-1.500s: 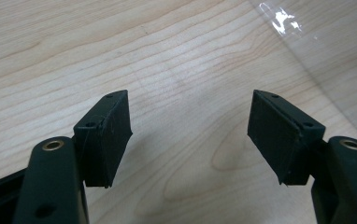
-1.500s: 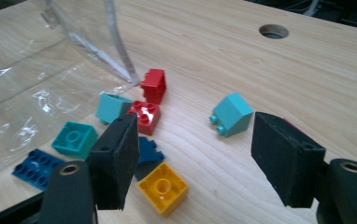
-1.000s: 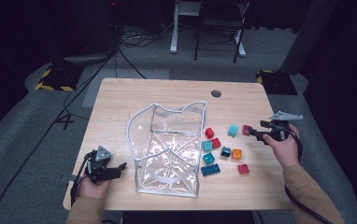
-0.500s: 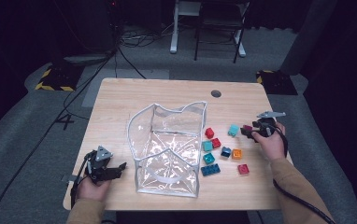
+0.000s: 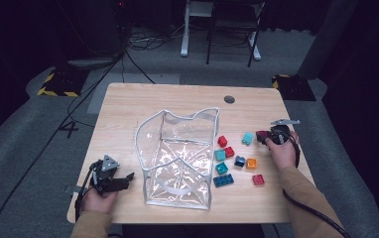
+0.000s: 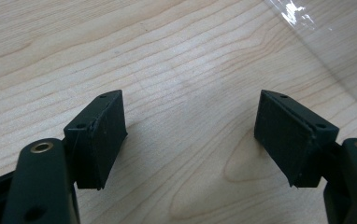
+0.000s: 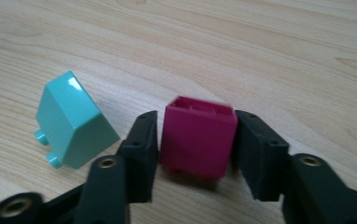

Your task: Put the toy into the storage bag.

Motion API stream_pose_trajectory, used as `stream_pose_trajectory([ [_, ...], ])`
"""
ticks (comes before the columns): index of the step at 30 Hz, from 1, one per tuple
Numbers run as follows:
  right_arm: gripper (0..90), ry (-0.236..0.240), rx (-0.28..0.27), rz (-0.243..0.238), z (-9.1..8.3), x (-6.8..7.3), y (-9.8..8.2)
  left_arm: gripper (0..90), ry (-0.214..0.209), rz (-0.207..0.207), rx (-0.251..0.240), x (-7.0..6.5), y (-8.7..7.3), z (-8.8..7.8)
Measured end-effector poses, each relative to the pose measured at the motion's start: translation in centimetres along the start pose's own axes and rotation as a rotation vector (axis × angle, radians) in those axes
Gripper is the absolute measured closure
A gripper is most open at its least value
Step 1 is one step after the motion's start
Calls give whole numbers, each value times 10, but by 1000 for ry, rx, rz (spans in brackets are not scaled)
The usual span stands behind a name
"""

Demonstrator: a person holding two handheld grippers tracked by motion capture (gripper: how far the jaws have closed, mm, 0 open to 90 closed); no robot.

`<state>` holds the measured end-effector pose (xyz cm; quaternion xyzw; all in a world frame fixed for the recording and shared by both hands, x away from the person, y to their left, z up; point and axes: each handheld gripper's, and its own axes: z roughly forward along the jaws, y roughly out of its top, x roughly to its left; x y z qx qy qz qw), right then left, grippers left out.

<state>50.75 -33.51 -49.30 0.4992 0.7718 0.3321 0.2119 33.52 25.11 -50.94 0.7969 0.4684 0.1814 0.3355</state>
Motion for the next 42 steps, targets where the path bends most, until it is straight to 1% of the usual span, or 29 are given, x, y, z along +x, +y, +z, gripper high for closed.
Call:
stream_pose_trajectory([
  [1, 585, 1, 1, -1, -1, 0, 0, 254, 0, 0, 0, 0, 0, 0],
  [2, 587, 7, 2, -1, -1, -1, 0, 254, 0, -1, -1, 0, 0, 0],
  [4, 590, -3, 1, -11, -4, -1, 0, 254, 0, -2, -1, 0, 0, 0],
  [8, 590, 4, -8, -14, -10, -3, 2, 254, 0, -2, 0, 0, 0, 0],
  [14, 591, 30, -40, -27, -28, -1, 10, 251, -2, 4, 1, 1, 0, 0],
  [16, 590, 39, -52, -28, -35, -1, 13, 250, -4, -4, -2, 0, 1, 1],
  [25, 591, 79, -99, -37, -66, 4, 27, 247, -6, 1, -1, 1, 1, 1],
  [30, 591, 109, -128, -60, -85, 12, 38, 247, -7, 0, -1, 1, 1, 1],
  [31, 591, 109, -128, -60, -85, 12, 38, 247, -7, 0, -1, 1, 1, 1],
  [32, 590, 124, -142, -72, -93, 17, 44, 247, -6, 2, -1, 1, 1, 1],
  [34, 590, 136, -152, -76, -101, 21, 49, 246, -10, 4, 2, 1, 2, 2],
  [38, 590, 154, -164, -89, -112, 29, 57, 246, -10, 7, 1, 1, 2, 2],
  [42, 590, 161, -173, -111, -124, 37, 66, 247, -9, 1, -1, 0, 2, 2],
])
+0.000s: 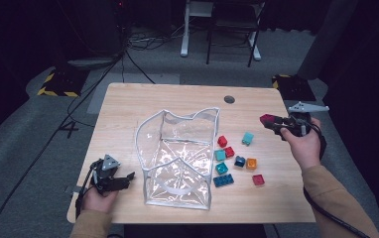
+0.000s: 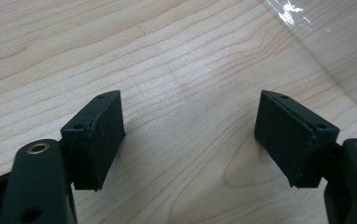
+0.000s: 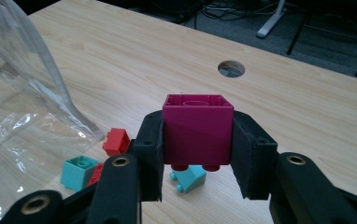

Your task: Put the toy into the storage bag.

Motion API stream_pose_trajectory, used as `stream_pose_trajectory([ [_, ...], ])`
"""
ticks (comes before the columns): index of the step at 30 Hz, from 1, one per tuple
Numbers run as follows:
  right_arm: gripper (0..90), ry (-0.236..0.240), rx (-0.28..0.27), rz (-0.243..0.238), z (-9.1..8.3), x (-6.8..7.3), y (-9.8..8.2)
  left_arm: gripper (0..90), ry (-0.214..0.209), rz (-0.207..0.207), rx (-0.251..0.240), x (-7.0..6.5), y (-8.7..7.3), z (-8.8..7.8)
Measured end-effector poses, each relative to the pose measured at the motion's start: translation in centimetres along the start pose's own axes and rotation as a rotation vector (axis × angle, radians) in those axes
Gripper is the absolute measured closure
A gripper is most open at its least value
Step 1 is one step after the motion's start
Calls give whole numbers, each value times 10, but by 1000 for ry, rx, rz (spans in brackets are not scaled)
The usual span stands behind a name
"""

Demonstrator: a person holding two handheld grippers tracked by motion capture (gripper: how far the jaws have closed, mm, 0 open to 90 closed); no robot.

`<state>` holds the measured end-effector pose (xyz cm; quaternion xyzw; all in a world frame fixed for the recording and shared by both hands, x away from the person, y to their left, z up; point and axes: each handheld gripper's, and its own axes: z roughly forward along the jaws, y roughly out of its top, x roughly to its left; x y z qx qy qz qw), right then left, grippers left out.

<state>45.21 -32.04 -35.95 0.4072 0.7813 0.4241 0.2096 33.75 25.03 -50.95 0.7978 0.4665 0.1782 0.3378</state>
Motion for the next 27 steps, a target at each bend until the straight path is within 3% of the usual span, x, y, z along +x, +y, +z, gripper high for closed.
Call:
stream_pose_trajectory([
  [15, 590, 55, -41, -37, -26, 32, 35, 247, 11, -5, 3, 0, 1, 0],
  [16, 590, 72, -51, -48, -27, 41, 41, 247, 11, -5, 4, 1, 1, 0],
  [27, 590, 178, -82, -107, -21, 85, 72, 247, 12, -8, 4, 0, 1, 0],
])
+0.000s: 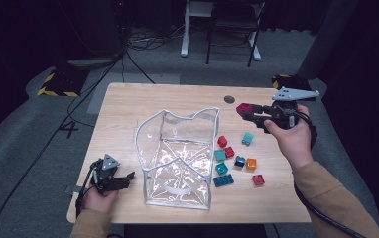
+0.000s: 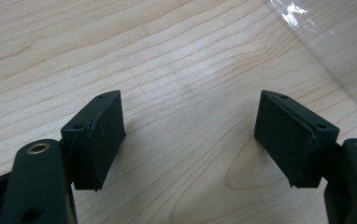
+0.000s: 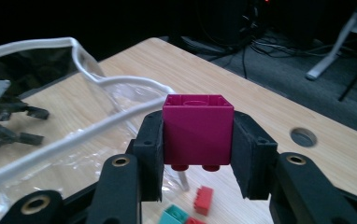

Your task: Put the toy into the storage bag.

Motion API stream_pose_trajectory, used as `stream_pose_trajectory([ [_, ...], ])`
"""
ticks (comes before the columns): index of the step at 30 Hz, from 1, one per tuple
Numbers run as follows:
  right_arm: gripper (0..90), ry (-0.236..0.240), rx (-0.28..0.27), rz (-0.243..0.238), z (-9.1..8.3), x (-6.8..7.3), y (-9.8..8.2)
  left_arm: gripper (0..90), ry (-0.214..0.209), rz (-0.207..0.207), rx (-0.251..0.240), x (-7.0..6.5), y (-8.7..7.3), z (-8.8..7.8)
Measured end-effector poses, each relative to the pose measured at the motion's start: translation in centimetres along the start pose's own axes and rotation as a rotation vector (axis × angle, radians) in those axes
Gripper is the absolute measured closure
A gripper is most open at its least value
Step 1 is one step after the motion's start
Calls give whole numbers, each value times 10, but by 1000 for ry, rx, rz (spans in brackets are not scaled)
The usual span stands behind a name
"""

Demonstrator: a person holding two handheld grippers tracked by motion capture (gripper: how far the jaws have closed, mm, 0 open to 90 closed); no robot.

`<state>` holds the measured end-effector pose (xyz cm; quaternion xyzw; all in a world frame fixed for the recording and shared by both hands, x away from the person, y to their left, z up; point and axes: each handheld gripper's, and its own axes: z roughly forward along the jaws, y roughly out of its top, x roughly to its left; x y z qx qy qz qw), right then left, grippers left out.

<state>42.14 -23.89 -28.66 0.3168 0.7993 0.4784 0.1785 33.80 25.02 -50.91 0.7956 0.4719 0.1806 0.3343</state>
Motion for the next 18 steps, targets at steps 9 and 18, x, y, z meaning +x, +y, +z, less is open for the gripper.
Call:
stream_pose_trajectory([
  [9, 590, 95, -12, -29, 16, 29, 19, 246, 0, 2, 0, 0, 0, 0],
  [18, 590, 177, -8, -55, 32, 57, 32, 238, -2, 5, -1, 0, 0, 0],
])
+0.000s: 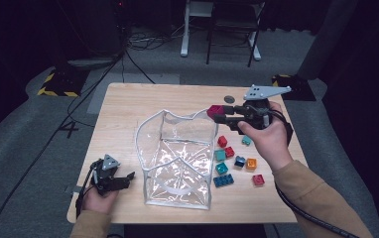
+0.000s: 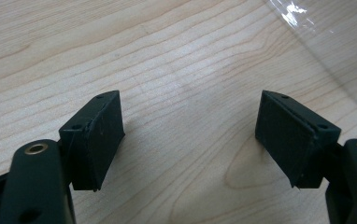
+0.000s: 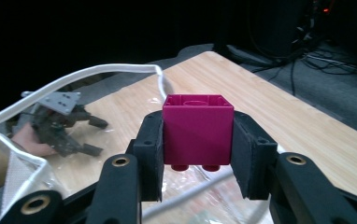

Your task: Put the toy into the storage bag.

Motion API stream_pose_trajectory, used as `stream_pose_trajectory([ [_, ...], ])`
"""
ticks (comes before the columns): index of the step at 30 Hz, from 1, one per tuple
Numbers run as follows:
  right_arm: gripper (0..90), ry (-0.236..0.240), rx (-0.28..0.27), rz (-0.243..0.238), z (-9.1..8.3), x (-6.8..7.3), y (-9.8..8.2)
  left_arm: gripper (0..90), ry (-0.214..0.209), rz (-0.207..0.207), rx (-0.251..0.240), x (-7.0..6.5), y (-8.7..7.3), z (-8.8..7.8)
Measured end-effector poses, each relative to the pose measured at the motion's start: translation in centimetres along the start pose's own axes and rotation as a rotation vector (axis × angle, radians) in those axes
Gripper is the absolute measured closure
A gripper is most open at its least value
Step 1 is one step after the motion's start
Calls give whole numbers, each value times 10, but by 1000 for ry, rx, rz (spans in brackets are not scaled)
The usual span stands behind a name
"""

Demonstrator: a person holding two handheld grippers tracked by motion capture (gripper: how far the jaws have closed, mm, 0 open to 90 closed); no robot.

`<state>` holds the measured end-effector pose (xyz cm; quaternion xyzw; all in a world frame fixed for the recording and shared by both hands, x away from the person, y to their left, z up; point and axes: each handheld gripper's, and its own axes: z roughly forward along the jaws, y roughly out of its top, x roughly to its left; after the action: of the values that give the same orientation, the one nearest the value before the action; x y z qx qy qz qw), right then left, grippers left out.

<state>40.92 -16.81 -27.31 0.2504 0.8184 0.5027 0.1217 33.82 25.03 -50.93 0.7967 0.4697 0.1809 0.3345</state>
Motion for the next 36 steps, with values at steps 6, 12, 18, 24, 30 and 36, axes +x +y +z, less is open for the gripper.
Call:
stream_pose_trajectory([
  [6, 590, 32, 7, -4, 14, 10, 3, 237, -1, 0, 1, 0, 0, 0],
  [12, 590, 65, 20, -17, 28, 19, 5, 237, -1, 0, 1, 0, 0, 0],
  [18, 590, 97, 36, -14, 40, 27, 5, 235, 0, 2, 1, 0, 0, 0],
  [24, 590, 123, 62, -12, 52, 32, 3, 235, -1, 1, 1, 0, 0, 0],
  [30, 590, 149, 84, -6, 64, 38, -1, 232, 1, 2, -1, 0, 0, 0],
  [36, 590, 173, 113, -12, 76, 45, -6, 231, 0, 2, -1, 0, 0, 0],
])
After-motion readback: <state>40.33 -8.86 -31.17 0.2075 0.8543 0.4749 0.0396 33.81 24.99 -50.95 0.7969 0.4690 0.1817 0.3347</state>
